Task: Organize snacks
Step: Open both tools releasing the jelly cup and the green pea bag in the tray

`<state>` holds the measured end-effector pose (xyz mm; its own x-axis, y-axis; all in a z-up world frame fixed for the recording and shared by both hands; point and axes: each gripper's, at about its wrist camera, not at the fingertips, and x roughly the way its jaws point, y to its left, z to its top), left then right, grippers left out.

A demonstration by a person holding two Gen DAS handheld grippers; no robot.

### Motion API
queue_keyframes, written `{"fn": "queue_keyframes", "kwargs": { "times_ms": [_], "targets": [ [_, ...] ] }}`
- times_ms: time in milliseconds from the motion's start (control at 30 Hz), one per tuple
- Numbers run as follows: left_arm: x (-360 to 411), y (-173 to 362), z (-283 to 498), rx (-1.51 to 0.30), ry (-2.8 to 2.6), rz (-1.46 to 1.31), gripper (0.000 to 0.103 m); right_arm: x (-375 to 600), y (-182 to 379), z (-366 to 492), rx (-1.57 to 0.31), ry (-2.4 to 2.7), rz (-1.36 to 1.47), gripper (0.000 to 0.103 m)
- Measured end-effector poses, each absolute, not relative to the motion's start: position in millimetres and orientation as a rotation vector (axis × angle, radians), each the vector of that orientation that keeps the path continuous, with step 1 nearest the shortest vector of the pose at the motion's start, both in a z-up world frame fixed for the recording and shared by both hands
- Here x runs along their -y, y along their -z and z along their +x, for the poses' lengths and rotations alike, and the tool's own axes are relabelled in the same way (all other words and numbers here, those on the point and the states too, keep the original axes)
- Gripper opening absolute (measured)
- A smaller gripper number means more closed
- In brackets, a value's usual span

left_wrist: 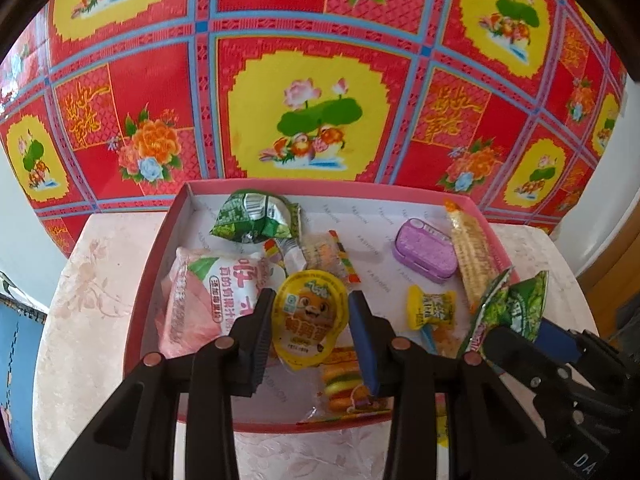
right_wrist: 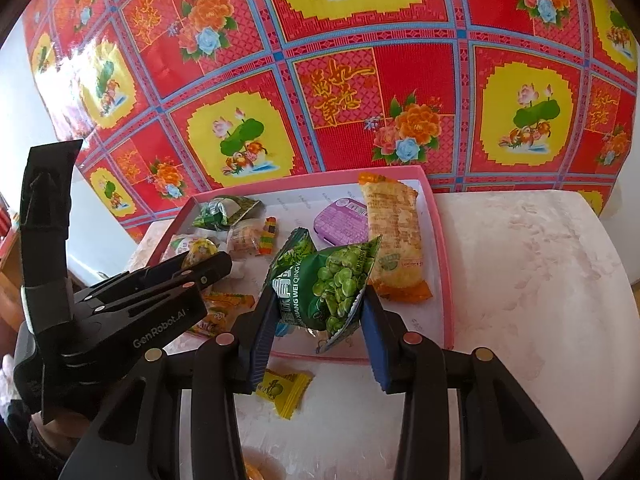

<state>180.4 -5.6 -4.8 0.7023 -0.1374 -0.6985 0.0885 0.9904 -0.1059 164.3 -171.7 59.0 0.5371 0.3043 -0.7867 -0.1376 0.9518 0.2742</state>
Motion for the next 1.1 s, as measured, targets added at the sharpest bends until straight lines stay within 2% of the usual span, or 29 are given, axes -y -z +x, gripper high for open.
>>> {"fn": "queue_keyframes", "kwargs": {
  "times_ms": [433,633,700,1100],
  "targets": [
    [8,1,179,-0.796,0.147,-0.078,0.039,166,-49,180,-0.986,-0.267,0.161,0.042],
    [8,-2,173,-0.799,0.148,-0.09,0.039,166,-56,177,-0.948,-0.257,0.14,0.045],
    [8,-3,171,-0.8,0.15,-0.093,0.039,168,-58,176,-0.939,-0.253,0.142,0.049],
    [15,-13,146,-0.802,0.165,-0.088,0.039,176,-75,156,-0.906,-0.266,0.162,0.05]
  ]
}}
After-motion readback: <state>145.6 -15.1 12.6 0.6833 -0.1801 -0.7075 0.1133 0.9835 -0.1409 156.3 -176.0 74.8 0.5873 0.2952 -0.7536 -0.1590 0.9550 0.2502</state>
